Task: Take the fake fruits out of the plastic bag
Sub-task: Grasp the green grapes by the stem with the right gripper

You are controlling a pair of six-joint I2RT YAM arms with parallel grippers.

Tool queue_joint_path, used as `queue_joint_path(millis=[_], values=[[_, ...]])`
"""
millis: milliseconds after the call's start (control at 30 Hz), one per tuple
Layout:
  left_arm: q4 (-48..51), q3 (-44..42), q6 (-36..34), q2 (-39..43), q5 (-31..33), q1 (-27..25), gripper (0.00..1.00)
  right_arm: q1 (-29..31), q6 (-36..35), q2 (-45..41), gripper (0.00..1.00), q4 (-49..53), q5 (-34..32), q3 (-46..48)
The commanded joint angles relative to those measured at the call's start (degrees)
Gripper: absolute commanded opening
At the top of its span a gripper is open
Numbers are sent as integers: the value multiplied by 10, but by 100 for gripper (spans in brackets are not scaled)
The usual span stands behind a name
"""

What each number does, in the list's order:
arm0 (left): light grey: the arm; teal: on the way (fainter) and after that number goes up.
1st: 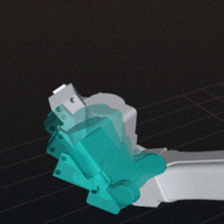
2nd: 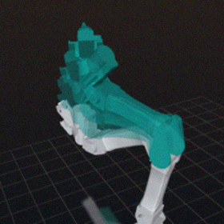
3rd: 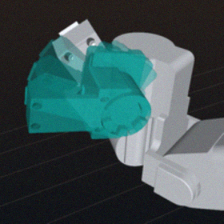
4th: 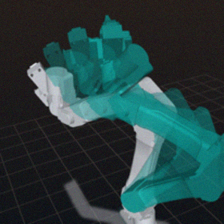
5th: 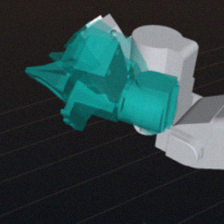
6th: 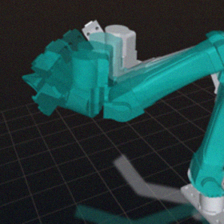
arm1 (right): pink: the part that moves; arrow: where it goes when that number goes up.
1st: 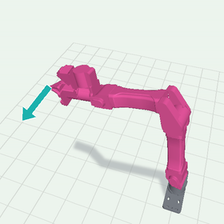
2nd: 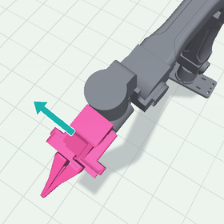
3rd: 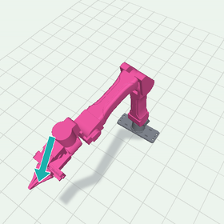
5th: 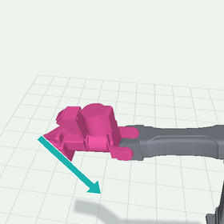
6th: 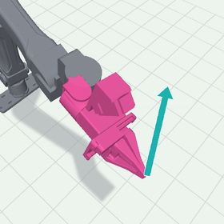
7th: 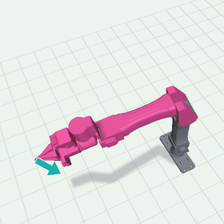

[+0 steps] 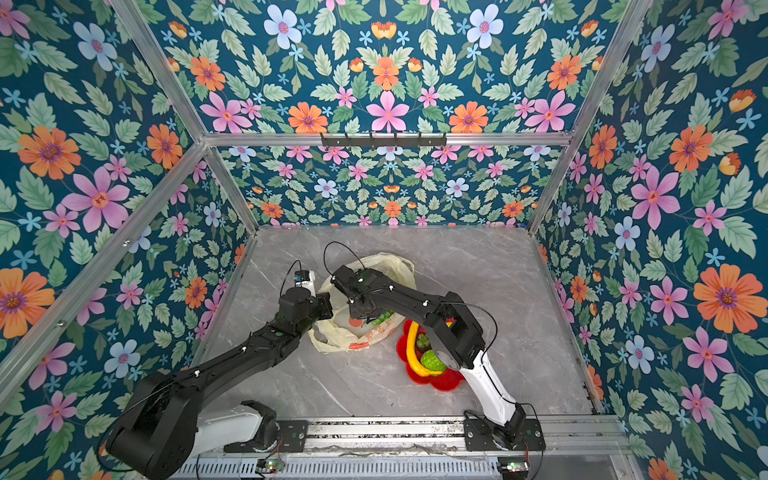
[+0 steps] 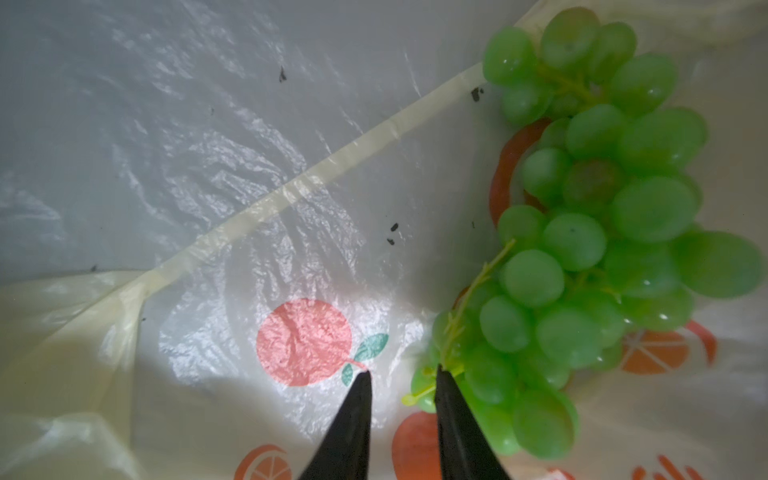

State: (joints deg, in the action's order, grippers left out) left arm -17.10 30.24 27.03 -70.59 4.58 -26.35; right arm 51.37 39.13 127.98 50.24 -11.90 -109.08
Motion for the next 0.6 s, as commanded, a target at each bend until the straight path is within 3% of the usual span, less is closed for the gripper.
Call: queue_joint_path(millis=[0,567], values=[[-7,0,-5,-1,7,1,0,0,5,7,29,23,-27,-7],[-6,1,-6,-3,10,0,0,1,6,22,22,72,-133,-18]])
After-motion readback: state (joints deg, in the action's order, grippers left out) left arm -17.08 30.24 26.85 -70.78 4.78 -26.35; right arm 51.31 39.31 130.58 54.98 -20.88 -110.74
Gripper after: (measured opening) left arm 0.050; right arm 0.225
